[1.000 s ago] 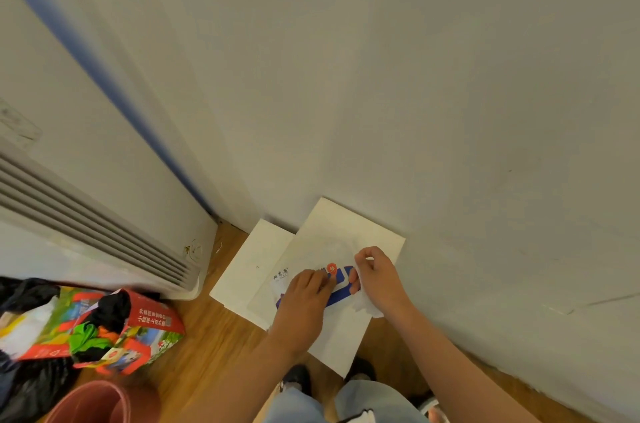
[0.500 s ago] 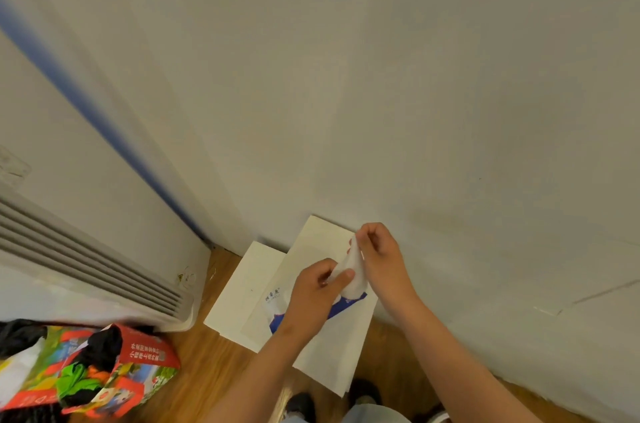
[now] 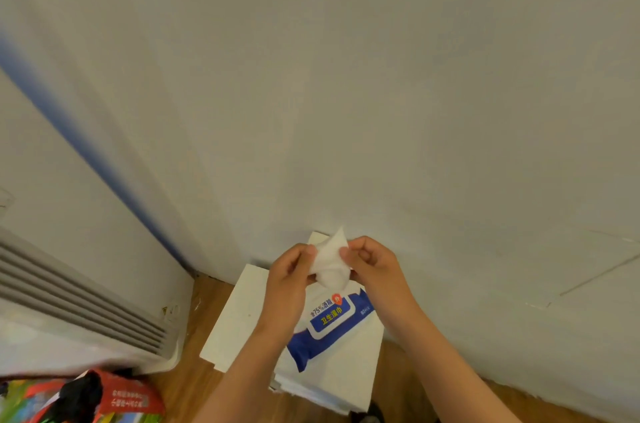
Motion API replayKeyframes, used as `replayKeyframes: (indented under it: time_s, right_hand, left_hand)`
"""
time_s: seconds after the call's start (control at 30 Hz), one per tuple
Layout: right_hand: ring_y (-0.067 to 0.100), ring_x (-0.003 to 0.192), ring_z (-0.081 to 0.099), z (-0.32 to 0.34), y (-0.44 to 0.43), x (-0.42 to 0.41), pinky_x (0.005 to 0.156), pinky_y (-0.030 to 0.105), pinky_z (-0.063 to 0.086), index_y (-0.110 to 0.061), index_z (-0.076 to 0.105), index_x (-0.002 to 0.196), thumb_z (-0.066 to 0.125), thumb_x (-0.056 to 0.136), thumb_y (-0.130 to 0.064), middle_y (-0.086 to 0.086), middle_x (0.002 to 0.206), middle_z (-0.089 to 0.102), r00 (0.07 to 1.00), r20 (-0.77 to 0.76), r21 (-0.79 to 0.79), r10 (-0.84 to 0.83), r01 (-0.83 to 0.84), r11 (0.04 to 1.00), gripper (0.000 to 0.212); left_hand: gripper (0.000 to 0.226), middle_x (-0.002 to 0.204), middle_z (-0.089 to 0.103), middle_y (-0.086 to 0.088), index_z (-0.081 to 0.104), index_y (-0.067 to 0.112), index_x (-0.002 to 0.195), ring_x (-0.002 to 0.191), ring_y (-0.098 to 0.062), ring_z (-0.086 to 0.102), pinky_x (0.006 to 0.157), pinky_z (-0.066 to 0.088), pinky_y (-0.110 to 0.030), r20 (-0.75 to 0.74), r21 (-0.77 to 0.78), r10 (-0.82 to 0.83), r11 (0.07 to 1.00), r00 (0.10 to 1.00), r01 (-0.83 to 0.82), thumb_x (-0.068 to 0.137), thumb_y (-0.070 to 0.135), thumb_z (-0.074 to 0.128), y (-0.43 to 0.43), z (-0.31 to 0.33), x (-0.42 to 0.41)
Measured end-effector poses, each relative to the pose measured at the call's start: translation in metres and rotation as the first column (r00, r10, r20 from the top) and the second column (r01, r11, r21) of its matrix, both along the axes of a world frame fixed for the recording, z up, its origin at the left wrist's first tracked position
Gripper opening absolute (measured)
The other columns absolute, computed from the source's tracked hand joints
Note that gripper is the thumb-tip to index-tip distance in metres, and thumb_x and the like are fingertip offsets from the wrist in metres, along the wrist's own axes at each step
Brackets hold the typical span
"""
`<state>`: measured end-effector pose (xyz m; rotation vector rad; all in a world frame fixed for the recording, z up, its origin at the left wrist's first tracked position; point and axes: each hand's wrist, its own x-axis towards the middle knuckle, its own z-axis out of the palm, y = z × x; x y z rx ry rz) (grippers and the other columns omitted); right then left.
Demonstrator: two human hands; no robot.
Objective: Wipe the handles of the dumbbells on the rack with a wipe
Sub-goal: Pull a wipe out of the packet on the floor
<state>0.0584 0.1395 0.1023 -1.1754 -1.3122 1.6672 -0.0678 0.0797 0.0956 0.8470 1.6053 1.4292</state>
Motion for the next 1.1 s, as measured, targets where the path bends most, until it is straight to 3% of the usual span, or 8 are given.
replayKeyframes:
  time_s: [0.13, 0.3, 0.43, 0.7, 0.87, 0.93, 1.0, 1.1]
  right_hand:
    - [0.02, 0.072, 0.061, 0.011, 0.002, -0.003, 0.072, 0.034, 0.052, -0.005, 0.054, 0.08, 0.055, 0.096, -0.012, 0.011, 0.075, 0.063, 0.995, -0.032, 0.01, -0.09, 0.09, 0.996, 0.018]
    - [0.025, 0.074, 0.063, 0.022, 0.005, -0.003, 0.071, 0.036, 0.052, -0.005, 0.05, 0.077, 0.06, 0.093, -0.017, 0.014, 0.079, 0.062, 0.996, -0.092, 0.004, -0.007, 0.008, 1.0, 0.022]
    - [0.02, 0.071, 0.066, 0.027, 0.005, -0.004, 0.066, 0.026, 0.054, -0.006, 0.05, 0.074, 0.061, 0.091, -0.018, 0.011, 0.077, 0.065, 0.993, -0.113, 0.029, 0.028, -0.025, 0.999, 0.023]
    - [0.021, 0.078, 0.067, 0.03, 0.012, 0.001, 0.07, 0.025, 0.052, -0.012, 0.052, 0.069, 0.069, 0.085, -0.021, 0.004, 0.089, 0.072, 0.98, -0.196, 0.002, 0.036, -0.036, 0.999, 0.024]
    - [0.023, 0.07, 0.063, 0.025, 0.015, 0.007, 0.063, 0.028, 0.051, -0.009, 0.063, 0.072, 0.075, 0.075, -0.026, 0.01, 0.075, 0.066, 0.974, -0.218, -0.04, -0.055, 0.048, 0.998, 0.021]
    - [0.023, 0.069, 0.061, 0.024, 0.018, 0.011, 0.063, 0.029, 0.05, -0.009, 0.064, 0.072, 0.078, 0.075, -0.028, 0.011, 0.075, 0.066, 0.972, -0.226, -0.051, -0.069, 0.06, 0.997, 0.024]
    - [0.021, 0.07, 0.058, 0.025, 0.022, 0.01, 0.061, 0.027, 0.048, -0.013, 0.062, 0.069, 0.079, 0.071, -0.025, 0.009, 0.074, 0.063, 0.968, -0.247, -0.04, -0.052, 0.043, 0.998, 0.02]
    - [0.023, 0.076, 0.061, 0.026, 0.024, 0.008, 0.059, 0.029, 0.051, -0.016, 0.054, 0.077, 0.075, 0.069, -0.015, 0.007, 0.083, 0.063, 0.97, -0.24, -0.01, -0.026, 0.025, 1.0, 0.022]
  left_hand:
    - [0.025, 0.077, 0.071, -0.002, 0.062, 0.007, 0.079, 0.075, -0.018, 0.068, 0.074, 0.057, -0.03, 0.037, 0.037, 0.107, 0.993, 0.994, -0.108, 0.1, 0.011, 0.049, 0.003, 0.005, -0.023]
    - [0.016, 0.102, 0.07, 0.009, 0.065, 0.021, 0.106, 0.093, -0.011, 0.067, 0.074, 0.054, -0.021, -0.021, 0.044, -0.183, 0.982, 0.983, 0.184, 0.09, 0.02, 0.064, 0.011, 0.015, -0.025]
    - [0.009, 0.076, 0.068, 0.006, 0.067, 0.013, 0.083, 0.074, -0.01, 0.063, 0.064, 0.048, -0.016, -0.134, 0.06, -0.134, 0.988, 0.982, 0.143, 0.09, 0.018, 0.066, 0.019, 0.021, -0.016]
    - [0.016, 0.081, 0.068, 0.016, 0.069, 0.03, 0.088, 0.078, -0.002, 0.062, 0.068, 0.05, -0.017, -0.38, 0.009, -0.156, 0.985, 0.912, 0.172, 0.097, 0.027, 0.055, 0.026, 0.025, -0.019]
    - [0.016, 0.079, 0.066, 0.016, 0.064, 0.029, 0.085, 0.074, -0.003, 0.061, 0.069, 0.051, -0.018, -0.56, -0.022, -0.15, 0.986, 0.815, 0.166, 0.098, 0.027, 0.054, 0.027, 0.033, -0.022]
    - [0.023, 0.069, 0.06, 0.016, 0.061, 0.025, 0.076, 0.07, -0.002, 0.058, 0.066, 0.048, -0.014, -0.439, 0.031, -0.115, 0.989, 0.891, 0.143, 0.097, 0.02, 0.054, 0.029, 0.038, -0.022]
    - [0.025, 0.07, 0.059, 0.007, 0.059, 0.013, 0.074, 0.073, -0.008, 0.055, 0.067, 0.048, -0.017, -0.082, 0.07, -0.093, 0.993, 0.992, 0.099, 0.098, 0.014, 0.052, 0.032, 0.042, -0.017]
    - [0.025, 0.086, 0.065, -0.012, 0.062, 0.004, 0.091, 0.082, -0.022, 0.063, 0.068, 0.053, -0.027, 0.462, 0.033, -0.054, 0.998, 0.885, 0.044, 0.1, 0.023, 0.048, 0.034, 0.045, -0.007]
